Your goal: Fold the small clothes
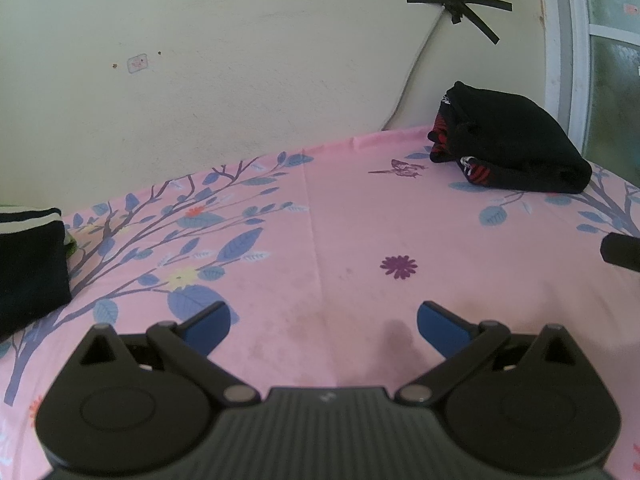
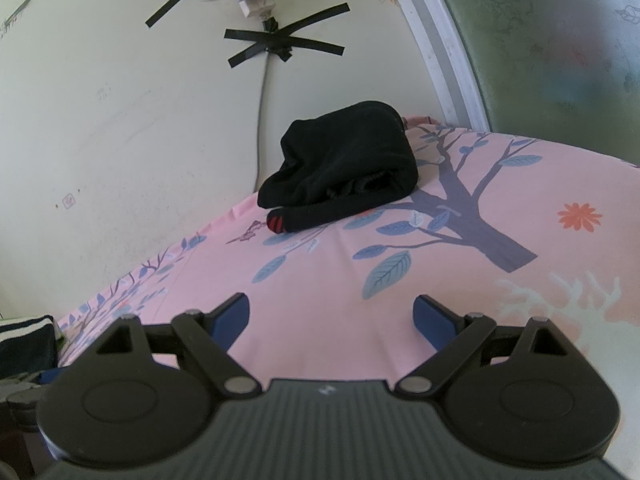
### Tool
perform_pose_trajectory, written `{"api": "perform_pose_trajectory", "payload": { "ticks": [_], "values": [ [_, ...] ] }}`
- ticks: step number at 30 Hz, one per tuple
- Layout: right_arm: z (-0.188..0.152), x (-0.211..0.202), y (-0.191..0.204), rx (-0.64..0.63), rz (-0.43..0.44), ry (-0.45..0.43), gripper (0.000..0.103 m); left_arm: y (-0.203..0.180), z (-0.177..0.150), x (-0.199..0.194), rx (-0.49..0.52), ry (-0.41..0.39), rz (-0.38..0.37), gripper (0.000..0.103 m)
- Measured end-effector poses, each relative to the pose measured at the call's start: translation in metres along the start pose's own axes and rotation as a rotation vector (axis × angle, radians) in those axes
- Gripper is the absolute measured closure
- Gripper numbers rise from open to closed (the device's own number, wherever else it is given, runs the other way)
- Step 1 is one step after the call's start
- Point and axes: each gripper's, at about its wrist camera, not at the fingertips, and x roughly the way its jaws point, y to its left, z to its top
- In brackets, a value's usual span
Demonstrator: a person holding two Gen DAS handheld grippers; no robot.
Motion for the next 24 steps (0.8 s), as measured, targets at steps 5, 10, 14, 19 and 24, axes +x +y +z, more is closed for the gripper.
{"api": "perform_pose_trajectory", "payload": {
  "ticks": [5,10,14,19,24],
  "values": [
    [0.0000,0.0001,0.0002,0.000,0.000,0.000,0.014,0.0014,0.0003,0.0004,0.004,0.000,-0.013,0.000],
    [-0.0003,0.0002,0.0007,0.001,0.000,-0.001,0.014,0.0020,0.0003,0.0008,0.005,0.002,-0.020,0.000],
    [-0.0002,0.0000,0.0004,0.001,0.000,-0.001,0.014,0.0021,0.0007,0.0006,0.003,0.003,-0.020,0.000],
    [-0.0002,0.0001,0.0007,0.001,0.000,-0.001,0.014,0.0024,0.0010,0.0010,0.001,0.006,-0.020,0.000],
    [0.0003,0.0002,-0.0003,0.000,0.002,0.000,0.014,0.0026,0.0010,0.0009,0.002,0.007,-0.018,0.000]
  ]
}}
